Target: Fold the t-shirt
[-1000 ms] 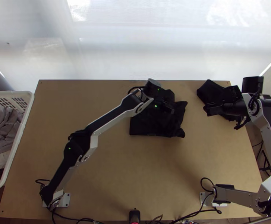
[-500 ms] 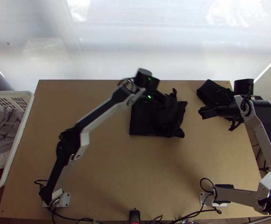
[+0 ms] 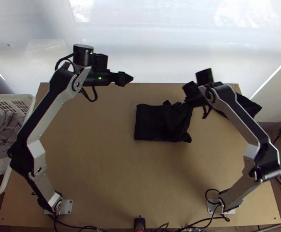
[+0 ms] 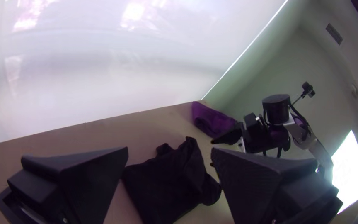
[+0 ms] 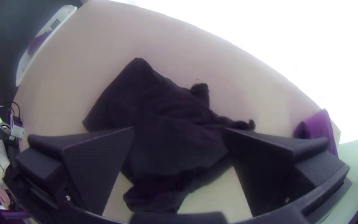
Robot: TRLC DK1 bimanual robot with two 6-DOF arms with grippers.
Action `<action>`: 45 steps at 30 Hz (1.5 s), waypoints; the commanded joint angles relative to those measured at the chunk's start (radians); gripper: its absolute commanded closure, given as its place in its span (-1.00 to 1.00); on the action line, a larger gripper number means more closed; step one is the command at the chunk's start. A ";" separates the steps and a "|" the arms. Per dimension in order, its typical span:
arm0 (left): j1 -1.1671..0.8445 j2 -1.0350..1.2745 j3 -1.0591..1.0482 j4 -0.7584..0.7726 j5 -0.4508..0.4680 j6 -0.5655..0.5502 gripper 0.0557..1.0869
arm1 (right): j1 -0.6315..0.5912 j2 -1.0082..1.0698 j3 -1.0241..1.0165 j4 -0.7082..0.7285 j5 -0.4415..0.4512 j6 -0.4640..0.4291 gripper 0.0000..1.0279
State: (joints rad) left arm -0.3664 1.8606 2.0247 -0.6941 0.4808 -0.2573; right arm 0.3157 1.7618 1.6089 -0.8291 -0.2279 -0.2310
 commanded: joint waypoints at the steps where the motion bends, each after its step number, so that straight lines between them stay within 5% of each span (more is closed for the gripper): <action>1: 0.032 -0.097 -0.205 -0.030 -0.018 0.043 -0.89 | 0.140 0.243 0.169 0.028 -0.005 0.016 -0.92; 10: -0.002 -0.089 -0.254 -0.025 -0.045 0.062 -0.89 | 0.145 0.354 0.128 0.053 -0.005 0.015 -0.92; 25: -0.022 -0.023 -0.258 -0.013 -0.056 0.089 -0.89 | -0.099 -0.151 -0.392 0.062 -0.005 -0.036 -0.92; 35: -0.042 0.002 -0.244 -0.019 -0.064 0.095 -0.89 | -0.231 -0.337 -0.564 0.054 -0.004 -0.045 -0.92; 41: -0.043 -0.005 -0.244 -0.028 -0.077 0.101 -0.89 | -0.138 -0.456 -0.471 0.081 0.013 -0.054 -0.92; 45: -0.043 -0.012 -0.244 -0.036 -0.102 0.109 -0.89 | 0.074 -0.464 -0.452 0.107 0.174 -0.131 -0.92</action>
State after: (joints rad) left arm -0.4068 1.8553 1.7802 -0.7177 0.4057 -0.1589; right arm 0.1886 1.3647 1.1316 -0.7525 -0.2005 -0.2924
